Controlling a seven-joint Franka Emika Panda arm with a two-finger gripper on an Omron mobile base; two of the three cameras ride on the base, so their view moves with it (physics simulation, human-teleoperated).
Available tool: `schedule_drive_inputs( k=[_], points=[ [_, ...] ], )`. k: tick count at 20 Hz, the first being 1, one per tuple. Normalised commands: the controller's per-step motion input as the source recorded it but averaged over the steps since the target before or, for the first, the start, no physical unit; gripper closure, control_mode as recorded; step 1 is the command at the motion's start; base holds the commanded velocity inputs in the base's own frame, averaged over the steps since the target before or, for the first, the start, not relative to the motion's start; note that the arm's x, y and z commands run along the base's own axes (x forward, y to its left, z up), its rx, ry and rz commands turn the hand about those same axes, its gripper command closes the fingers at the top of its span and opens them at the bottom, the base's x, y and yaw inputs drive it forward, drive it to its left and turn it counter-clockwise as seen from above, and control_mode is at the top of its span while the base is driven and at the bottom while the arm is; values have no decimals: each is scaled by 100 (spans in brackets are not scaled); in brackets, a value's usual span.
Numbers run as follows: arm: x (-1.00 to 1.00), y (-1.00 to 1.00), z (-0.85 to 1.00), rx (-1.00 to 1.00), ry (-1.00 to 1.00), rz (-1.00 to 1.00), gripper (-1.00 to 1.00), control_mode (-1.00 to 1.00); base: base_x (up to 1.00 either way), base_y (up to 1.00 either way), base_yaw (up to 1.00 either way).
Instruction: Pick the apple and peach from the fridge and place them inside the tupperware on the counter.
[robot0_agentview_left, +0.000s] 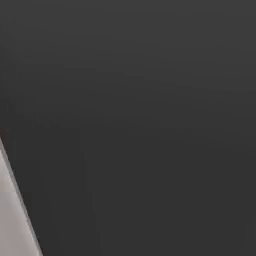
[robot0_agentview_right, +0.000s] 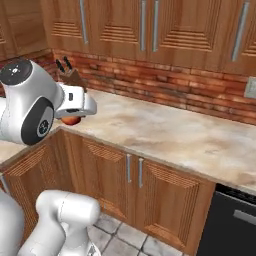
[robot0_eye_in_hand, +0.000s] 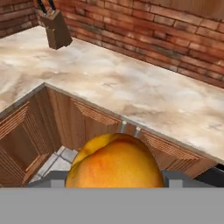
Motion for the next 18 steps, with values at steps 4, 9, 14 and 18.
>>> schedule_drive_inputs(
  k=[4, 9, 14, 18],
  points=[
    [0, 0, 0, 0, 0, 0, 100, 100, 42, 0, 95],
    [0, 0, 0, 0, 0, 0, 100, 100, 35, 0, 97],
    [0, 0, 0, 0, 0, 0, 100, 100, 52, 0, 92],
    [0, 0, 0, 0, 0, 0, 100, 100, 88, 0, 79]
  ],
)
